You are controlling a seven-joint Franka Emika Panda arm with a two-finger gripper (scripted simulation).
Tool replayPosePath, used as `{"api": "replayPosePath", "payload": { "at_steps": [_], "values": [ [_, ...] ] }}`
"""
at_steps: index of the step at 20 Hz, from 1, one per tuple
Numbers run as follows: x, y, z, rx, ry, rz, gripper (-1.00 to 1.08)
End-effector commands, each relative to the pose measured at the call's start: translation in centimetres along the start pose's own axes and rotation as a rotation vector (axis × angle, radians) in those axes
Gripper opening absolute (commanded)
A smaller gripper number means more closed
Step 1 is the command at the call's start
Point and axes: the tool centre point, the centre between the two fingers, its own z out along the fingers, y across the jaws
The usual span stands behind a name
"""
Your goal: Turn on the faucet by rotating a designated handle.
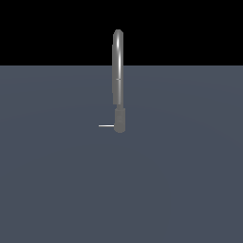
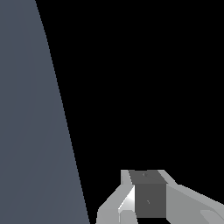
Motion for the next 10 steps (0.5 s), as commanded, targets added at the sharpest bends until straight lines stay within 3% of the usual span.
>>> {"api": "replayPosePath", "payload": {
  "at_steps": [1,10],
  "values": [
    [1.4,-0.3,-1.3,-0.092,0.051,-0.03,-1.0],
    [6.4,-4.2,-6.4,-0.38,0.254,-0.177,-1.0]
  ]
}}
